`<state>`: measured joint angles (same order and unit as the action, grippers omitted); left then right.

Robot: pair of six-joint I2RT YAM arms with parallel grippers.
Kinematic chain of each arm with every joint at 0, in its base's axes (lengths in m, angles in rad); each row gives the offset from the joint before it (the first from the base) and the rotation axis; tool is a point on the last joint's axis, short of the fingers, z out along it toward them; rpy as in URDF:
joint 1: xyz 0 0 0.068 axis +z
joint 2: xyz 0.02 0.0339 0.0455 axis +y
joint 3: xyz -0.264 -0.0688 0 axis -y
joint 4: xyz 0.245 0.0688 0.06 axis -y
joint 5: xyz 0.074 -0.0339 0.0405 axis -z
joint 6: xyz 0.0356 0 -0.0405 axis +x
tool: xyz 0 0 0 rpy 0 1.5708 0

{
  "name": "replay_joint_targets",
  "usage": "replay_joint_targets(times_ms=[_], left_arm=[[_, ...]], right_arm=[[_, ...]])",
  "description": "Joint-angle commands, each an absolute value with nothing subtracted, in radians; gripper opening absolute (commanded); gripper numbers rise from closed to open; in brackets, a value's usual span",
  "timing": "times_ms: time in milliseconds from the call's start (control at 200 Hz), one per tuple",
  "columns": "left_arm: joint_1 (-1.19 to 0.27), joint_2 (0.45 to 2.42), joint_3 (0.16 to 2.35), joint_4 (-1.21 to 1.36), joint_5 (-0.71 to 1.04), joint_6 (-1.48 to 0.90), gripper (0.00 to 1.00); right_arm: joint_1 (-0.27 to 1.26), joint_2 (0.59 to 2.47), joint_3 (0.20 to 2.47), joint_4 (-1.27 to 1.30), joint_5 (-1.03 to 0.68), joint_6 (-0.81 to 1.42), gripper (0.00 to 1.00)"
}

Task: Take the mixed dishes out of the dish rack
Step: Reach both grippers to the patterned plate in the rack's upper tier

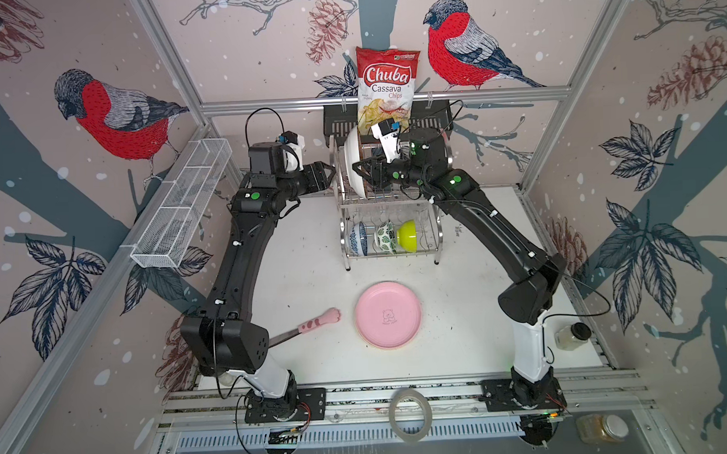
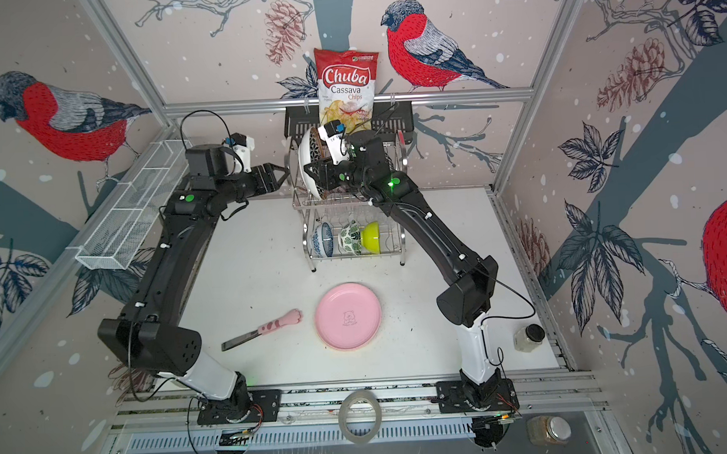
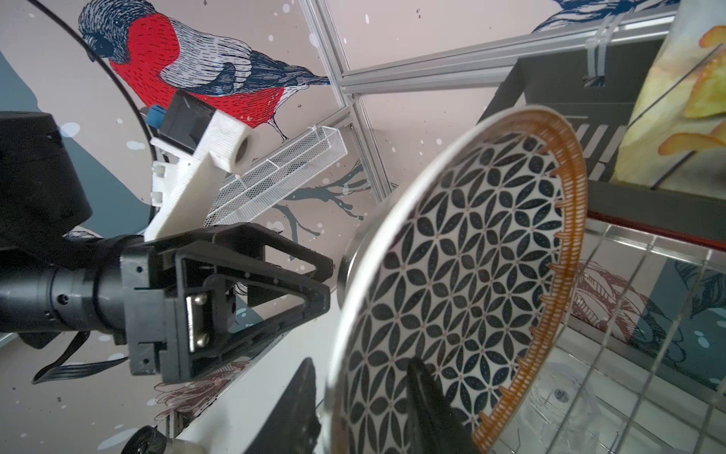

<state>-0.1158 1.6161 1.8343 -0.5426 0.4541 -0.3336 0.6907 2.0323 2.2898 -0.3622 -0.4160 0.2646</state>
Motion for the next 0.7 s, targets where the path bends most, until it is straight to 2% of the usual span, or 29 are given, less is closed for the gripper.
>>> replay_joint_targets(times_ms=[0,140,255,385,695], left_arm=[[-0.115,1.619,1.848,-0.517,0.484,-0.322,0.64],[-0.115,1.621,1.850,-0.513,0.497,-0.331,0.49],[-0.115,1.627,1.852,-0.505,0.519,-0.344,0.47],[-0.115,1.636,1.858,-0.500,0.539,-0.357,0.45],[-0.115,1.644,1.855,-0.494,0.552,-0.370,0.43]], right_arm=[[0.690,2.054,2.320,-0.327,-0.460,0.285,0.37],[0.691,2.082,2.342,-0.321,-0.473,0.298,0.33],[0.692,2.092,2.344,-0.317,-0.481,0.303,0.32],[0.691,2.095,2.344,-0.314,-0.483,0.302,0.21],[0.692,2.098,2.341,-0.316,-0.483,0.301,0.08]])
